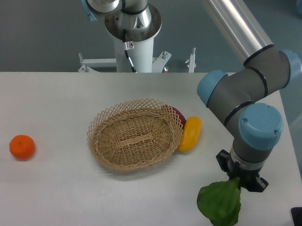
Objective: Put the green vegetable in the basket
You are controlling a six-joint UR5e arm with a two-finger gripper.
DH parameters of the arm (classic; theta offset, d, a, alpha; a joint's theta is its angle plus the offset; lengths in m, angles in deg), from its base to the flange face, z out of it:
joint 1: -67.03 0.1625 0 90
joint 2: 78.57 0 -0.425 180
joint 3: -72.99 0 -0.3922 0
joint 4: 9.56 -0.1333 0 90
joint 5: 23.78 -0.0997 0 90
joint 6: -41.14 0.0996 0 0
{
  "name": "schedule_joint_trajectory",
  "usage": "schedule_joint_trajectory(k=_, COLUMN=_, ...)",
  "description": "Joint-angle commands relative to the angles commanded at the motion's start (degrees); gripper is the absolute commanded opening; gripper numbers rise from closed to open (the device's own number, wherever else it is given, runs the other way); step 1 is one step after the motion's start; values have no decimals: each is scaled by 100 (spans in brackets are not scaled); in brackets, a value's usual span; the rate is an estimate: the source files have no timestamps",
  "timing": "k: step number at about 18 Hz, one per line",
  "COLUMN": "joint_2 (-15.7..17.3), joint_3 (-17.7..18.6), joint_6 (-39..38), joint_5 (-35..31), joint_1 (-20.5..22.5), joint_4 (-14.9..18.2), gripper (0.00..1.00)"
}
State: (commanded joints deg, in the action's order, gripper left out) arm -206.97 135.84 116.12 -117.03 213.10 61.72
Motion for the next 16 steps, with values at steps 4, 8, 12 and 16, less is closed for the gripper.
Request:
schedule_joint_trajectory(k=4, joint_2=9, joint_3=18, joint_6=9, joint_5=0, joint_1=0, joint_4=0, gripper=14)
schedule_joint_trajectory(k=8, joint_2=9, joint_3=18, joint_6=9, joint_5=0, joint_1=0, joint_4=0, gripper=14)
schedule_joint_trajectory(k=12, joint_2=9, joint_3=18, joint_6=9, joint_5=44, joint_1=9, joint_4=0, gripper=15)
schedule_joint_trajectory(k=16, joint_2=96, joint_3=157, joint_6=-26, joint_5=220, joint_1=-9, joint_4=-9, gripper=15)
